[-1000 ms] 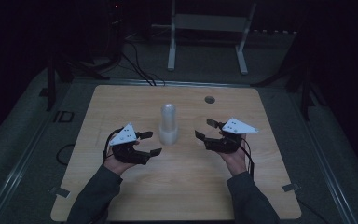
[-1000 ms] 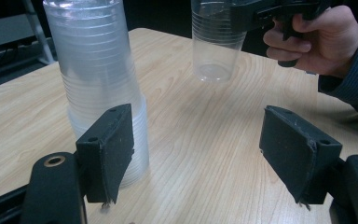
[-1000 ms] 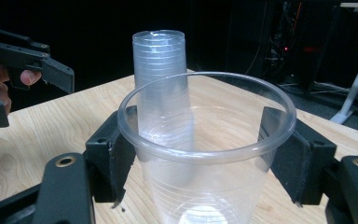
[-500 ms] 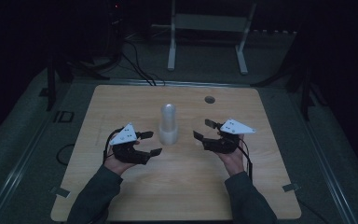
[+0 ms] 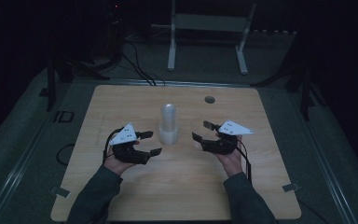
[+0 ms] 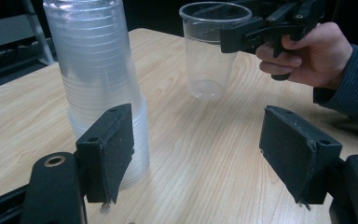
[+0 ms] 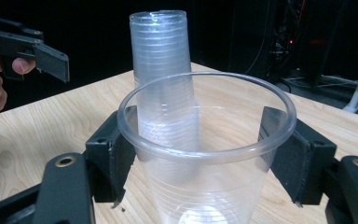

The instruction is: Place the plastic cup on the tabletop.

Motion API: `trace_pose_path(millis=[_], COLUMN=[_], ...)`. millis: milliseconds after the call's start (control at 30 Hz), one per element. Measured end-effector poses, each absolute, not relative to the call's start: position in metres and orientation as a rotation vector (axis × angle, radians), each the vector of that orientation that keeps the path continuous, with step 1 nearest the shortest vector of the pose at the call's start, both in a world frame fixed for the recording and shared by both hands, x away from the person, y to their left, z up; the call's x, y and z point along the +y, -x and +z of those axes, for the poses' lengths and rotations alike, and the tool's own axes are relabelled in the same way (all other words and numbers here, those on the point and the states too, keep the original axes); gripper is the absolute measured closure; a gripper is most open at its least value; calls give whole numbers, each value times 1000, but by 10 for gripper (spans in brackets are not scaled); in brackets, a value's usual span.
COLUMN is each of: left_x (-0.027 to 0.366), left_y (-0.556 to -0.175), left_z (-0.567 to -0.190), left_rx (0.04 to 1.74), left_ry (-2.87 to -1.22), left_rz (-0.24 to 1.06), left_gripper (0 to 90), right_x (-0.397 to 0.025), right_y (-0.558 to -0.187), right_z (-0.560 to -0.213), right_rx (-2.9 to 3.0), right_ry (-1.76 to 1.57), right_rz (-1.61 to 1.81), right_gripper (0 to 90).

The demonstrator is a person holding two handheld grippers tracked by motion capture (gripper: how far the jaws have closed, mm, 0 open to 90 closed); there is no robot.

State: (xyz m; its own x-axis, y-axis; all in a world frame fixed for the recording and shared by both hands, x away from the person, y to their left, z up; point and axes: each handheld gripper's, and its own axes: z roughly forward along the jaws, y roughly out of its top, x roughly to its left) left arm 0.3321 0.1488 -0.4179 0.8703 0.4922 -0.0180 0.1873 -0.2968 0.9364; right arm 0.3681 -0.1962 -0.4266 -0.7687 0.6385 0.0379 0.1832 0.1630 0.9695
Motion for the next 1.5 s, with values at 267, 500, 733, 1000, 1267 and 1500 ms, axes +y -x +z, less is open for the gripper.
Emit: trace_pose_path(millis=[267, 500, 733, 1000, 1267, 1500], left_x=[149, 149, 149, 149, 150, 150], left_y=[-332, -332, -332, -331, -332, -332], left_z=[-418, -417, -417, -417, -417, -417], left_rx=[508, 509, 509, 510, 513, 515], left_ry=[-1874, -1874, -1875, -1872, -1868, -1866], left_rz=[332, 337, 338, 339, 337, 336], left_gripper=[262, 265, 266, 266, 265, 266], right_x=[-195, -196, -196, -197, -197, -195], right_y=[-369, -369, -370, -373, -375, -377], right_z=[-431, -436, -439, -445, -449, -455], right_rx=[2079, 2092, 2103, 2111, 2118, 2132], right_ry=[-787, -797, -803, -816, -831, -833], right_rz=[1630, 1623, 1614, 1616, 1610, 1586], right_gripper=[290, 290, 290, 289, 289, 289])
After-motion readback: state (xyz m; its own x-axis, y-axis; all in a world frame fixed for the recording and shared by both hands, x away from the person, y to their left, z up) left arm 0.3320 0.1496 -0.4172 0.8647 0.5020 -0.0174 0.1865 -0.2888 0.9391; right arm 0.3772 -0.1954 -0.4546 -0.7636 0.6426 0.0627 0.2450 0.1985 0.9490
